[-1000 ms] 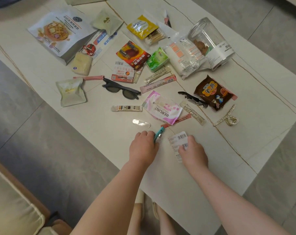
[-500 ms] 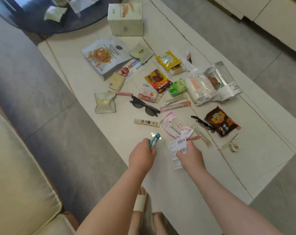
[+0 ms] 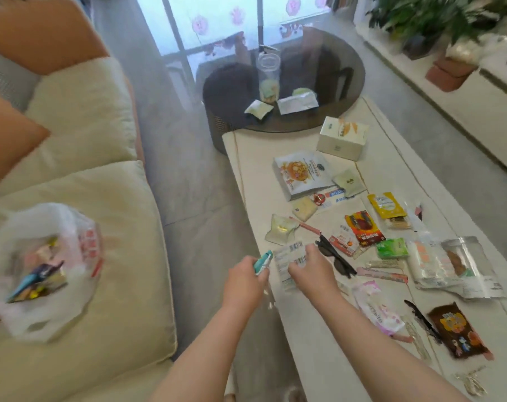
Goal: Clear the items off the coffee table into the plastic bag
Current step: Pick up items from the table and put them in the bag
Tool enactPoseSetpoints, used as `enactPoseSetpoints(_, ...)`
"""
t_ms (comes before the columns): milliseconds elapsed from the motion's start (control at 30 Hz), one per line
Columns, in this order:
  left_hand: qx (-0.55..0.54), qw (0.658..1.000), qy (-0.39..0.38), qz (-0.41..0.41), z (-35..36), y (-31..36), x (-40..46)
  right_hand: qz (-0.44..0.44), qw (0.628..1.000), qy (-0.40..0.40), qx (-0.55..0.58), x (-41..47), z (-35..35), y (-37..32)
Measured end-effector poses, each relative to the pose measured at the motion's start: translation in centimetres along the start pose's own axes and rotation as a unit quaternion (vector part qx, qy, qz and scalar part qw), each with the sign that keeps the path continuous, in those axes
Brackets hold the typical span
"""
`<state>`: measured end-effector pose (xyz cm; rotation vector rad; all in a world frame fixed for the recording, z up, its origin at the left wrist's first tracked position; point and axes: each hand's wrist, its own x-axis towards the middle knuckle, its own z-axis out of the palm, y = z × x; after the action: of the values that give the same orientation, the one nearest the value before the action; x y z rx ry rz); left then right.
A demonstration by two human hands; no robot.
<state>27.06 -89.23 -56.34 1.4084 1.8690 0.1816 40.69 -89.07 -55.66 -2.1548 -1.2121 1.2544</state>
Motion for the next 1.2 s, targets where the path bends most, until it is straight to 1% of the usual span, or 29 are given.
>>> enactPoseSetpoints(167,-0.065,0.993,0.056,-0.077,-7.3,-5.7,1.6,-0.023,0.998,-0.061,0.021,-0.1,6.3,-7.8)
enactPoseSetpoints(233,-0.086,0.987,0.081,-0.106,-10.2,-8.5,2.2,-0.039,0.996,-0.078,0.008,-0.2,9.4,-10.7)
enactPoseSetpoints(333,-0.095,0.979,0.109,-0.145,-14.6,-12.6,2.8,-0.068,0.992,-0.104,-0.021,-0.7,14.2,-15.0)
enactPoseSetpoints(433,-0.108,0.968,0.137,-0.183,-19.0,-17.3,3.3,-0.081,0.987,-0.138,-0.026,-1.4,19.8,-19.3)
enactPoseSetpoints(633,-0.129,0.943,0.187,-0.242,-25.5,-26.2,4.3,-0.120,0.971,-0.197,-0.058,-2.6,29.9,-25.4)
enactPoseSetpoints(733,-0.160,0.925,0.211,-0.271,-27.8,-30.5,4.9,-0.141,0.959,-0.231,-0.085,-2.8,34.2,-27.6)
enactPoseSetpoints(867,-0.204,0.899,0.242,-0.302,-30.0,-35.3,5.6,-0.133,0.952,-0.266,-0.068,-2.8,38.8,-29.7)
enactPoseSetpoints(1033,-0.263,0.870,0.264,-0.323,-30.9,-38.4,7.2,-0.091,0.952,-0.288,-0.042,-2.2,43.8,-31.0)
enactPoseSetpoints(1100,-0.278,0.861,0.266,-0.333,-30.8,-39.1,8.3,-0.076,0.947,-0.306,-0.057,-1.7,45.4,-31.4)
enactPoseSetpoints(1200,-0.280,0.860,0.263,-0.335,-30.7,-40.1,10.4,-0.079,0.938,-0.318,-0.109,-0.7,47.7,-32.0)
